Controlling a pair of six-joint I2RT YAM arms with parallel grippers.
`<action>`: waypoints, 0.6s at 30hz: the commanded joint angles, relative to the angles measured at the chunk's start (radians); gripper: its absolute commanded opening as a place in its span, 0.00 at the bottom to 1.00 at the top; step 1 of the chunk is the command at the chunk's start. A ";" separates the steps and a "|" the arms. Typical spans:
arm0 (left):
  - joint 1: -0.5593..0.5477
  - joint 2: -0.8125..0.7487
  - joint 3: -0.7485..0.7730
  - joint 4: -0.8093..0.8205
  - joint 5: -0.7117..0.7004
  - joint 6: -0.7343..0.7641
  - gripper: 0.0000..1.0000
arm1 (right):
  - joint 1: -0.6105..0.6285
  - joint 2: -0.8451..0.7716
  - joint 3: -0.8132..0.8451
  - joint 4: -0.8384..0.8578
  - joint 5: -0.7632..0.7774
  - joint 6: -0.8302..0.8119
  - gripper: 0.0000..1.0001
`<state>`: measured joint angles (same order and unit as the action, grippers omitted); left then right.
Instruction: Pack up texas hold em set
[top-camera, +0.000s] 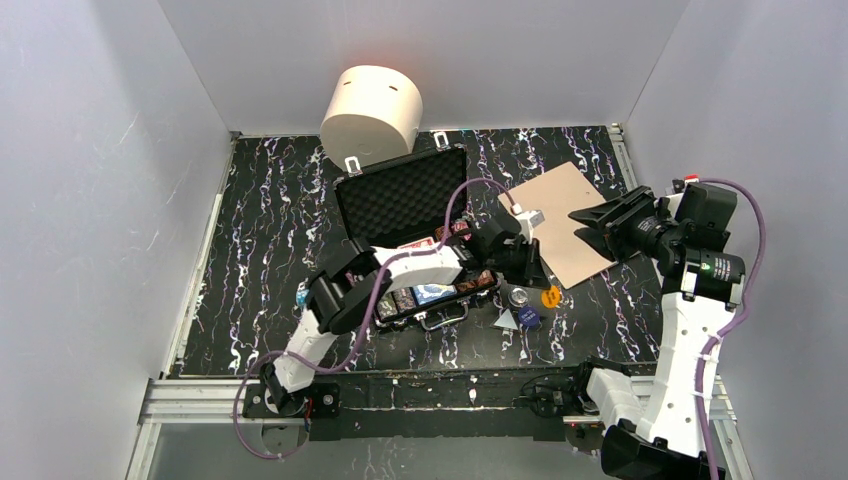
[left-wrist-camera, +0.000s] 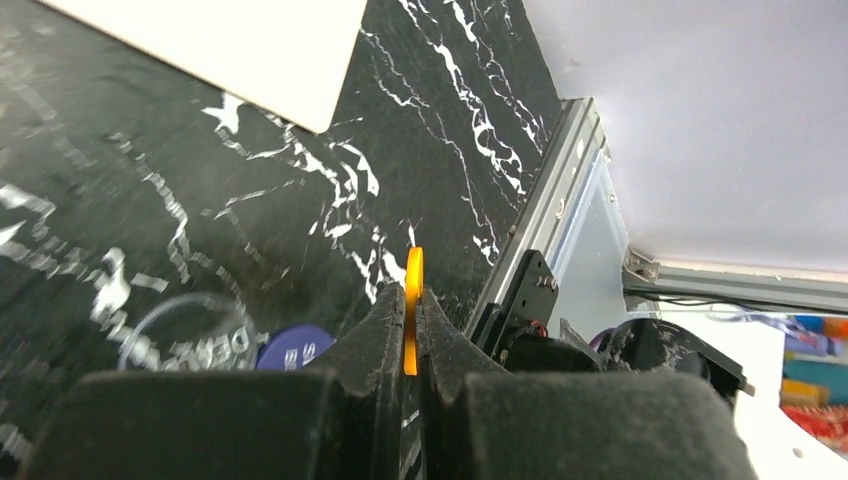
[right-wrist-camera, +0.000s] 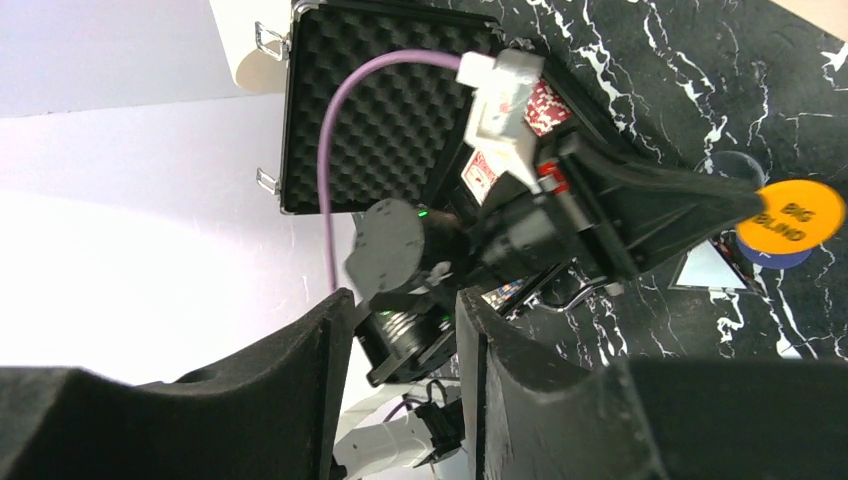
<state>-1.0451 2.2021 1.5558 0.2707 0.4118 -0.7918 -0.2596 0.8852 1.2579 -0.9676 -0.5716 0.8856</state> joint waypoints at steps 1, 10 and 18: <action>0.022 -0.211 -0.072 -0.160 -0.120 0.080 0.00 | 0.003 0.004 -0.007 0.028 -0.050 0.016 0.51; 0.115 -0.561 -0.320 -0.352 -0.245 0.074 0.00 | 0.003 0.004 -0.042 0.004 -0.082 -0.041 0.53; 0.258 -0.782 -0.431 -0.477 -0.371 0.075 0.00 | 0.003 -0.024 -0.198 0.078 -0.105 -0.049 0.54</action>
<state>-0.8459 1.5028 1.1519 -0.1200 0.1375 -0.7250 -0.2596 0.8806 1.1034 -0.9478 -0.6441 0.8558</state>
